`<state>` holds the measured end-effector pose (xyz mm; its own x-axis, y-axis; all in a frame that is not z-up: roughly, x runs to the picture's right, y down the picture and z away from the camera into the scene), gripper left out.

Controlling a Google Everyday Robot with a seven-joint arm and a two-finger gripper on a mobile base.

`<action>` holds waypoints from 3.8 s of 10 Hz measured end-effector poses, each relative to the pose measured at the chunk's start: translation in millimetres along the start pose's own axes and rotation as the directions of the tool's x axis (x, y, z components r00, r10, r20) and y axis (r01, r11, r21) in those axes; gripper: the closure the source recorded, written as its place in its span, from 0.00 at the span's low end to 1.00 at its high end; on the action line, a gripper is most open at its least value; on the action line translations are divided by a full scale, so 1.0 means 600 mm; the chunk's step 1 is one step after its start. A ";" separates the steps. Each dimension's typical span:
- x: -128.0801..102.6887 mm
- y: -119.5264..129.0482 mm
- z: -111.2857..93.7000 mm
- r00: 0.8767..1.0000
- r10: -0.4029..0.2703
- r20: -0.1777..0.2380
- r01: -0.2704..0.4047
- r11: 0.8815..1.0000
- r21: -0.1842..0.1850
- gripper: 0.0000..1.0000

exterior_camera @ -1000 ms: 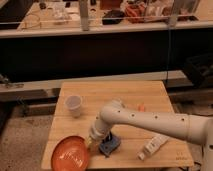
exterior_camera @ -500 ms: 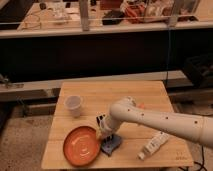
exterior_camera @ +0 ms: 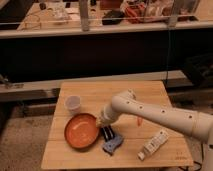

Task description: Drag the ceramic bowl in a circle

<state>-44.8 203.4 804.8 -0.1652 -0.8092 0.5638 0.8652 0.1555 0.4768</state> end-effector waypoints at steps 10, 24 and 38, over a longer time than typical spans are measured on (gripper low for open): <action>-0.068 -0.251 0.132 0.928 -0.333 0.167 0.294 0.930 0.220 0.98; -0.113 -0.002 -0.032 0.983 -0.122 0.137 0.120 0.992 0.025 0.98; -0.042 -0.212 0.111 0.932 -0.289 0.217 0.248 0.949 0.196 0.98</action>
<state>-182.2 241.7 774.7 -0.5066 -0.6763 0.5348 0.6871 0.0580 0.7243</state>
